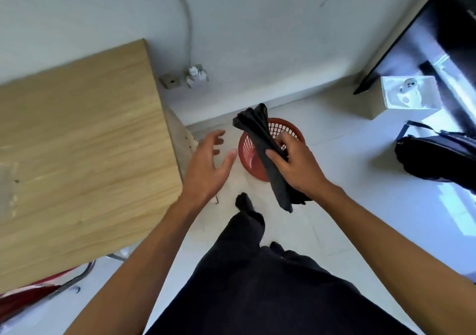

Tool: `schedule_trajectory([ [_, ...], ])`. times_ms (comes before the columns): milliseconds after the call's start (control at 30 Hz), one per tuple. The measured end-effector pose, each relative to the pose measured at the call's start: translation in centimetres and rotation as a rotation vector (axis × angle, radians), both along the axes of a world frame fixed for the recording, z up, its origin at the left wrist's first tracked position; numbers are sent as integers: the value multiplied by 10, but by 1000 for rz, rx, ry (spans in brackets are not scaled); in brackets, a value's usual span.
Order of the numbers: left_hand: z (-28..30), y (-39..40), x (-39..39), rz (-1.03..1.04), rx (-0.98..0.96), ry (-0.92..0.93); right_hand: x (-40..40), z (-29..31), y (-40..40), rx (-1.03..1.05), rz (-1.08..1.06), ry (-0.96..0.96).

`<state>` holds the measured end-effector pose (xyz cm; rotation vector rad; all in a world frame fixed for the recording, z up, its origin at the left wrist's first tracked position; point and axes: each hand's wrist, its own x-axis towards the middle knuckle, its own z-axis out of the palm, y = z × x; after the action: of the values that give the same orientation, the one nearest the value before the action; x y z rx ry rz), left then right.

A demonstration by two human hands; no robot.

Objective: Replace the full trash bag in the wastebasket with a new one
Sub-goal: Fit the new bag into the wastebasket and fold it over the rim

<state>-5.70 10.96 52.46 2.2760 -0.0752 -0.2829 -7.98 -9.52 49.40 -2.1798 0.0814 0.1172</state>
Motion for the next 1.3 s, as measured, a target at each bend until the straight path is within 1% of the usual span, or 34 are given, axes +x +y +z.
schedule_trajectory([
  [67, 4, -24, 28, 41, -240, 321, 29, -1, -4, -10, -1, -5],
  [100, 3, -37, 42, 63, -370, 461, 43, -1, -7, 4, 16, -11],
  [133, 1, -50, 57, 83, -491, 563, 56, 0, -10, 23, 42, -7],
  [200, -10, -72, 86, 173, -675, 663, 77, -1, -20, 98, 99, 92],
  [267, -22, -86, 113, 200, -736, 674, 97, -4, -36, 165, 110, 189],
  [300, -27, -91, 127, 172, -734, 663, 109, -2, -44, 179, 97, 214],
  [367, -37, -93, 150, 125, -692, 680, 128, -7, -63, 234, 4, 259],
  [433, -45, -93, 168, 114, -681, 692, 148, -10, -79, 231, -62, 293],
  [533, -57, -94, 190, 89, -670, 731, 171, -17, -89, 211, -2, 366],
  [567, -62, -94, 195, 112, -654, 731, 178, -19, -90, 186, 38, 385],
  [633, -73, -97, 202, 235, -595, 727, 198, -24, -95, 163, 76, 394],
  [667, -79, -99, 206, 312, -514, 730, 205, -25, -99, 174, 53, 394],
  [733, -92, -98, 213, 493, -286, 738, 224, -29, -114, 163, 30, 408],
  [767, -97, -99, 213, 545, -213, 737, 233, -32, -119, 147, 63, 436],
  [833, -99, -108, 209, 569, -156, 730, 245, -38, -128, 97, 163, 531],
  [900, -106, -122, 204, 513, -161, 727, 253, -43, -130, 70, 274, 615],
  [967, -104, -137, 199, 418, -232, 767, 255, -48, -129, 92, 338, 678],
  [1067, -104, -149, 198, 309, -369, 772, 254, -52, -127, 90, 345, 684],
  [1100, -102, -150, 197, 267, -367, 747, 253, -52, -128, 78, 338, 676],
  [1133, -101, -150, 197, 216, -326, 709, 253, -51, -129, 72, 328, 671],
  [1233, -108, -141, 195, 109, -76, 515, 252, -46, -133, 84, 288, 682],
  [1267, -109, -136, 196, 103, -37, 472, 251, -44, -134, 88, 271, 678],
  [1300, -108, -132, 197, 111, -40, 447, 251, -42, -133, 88, 255, 669],
])
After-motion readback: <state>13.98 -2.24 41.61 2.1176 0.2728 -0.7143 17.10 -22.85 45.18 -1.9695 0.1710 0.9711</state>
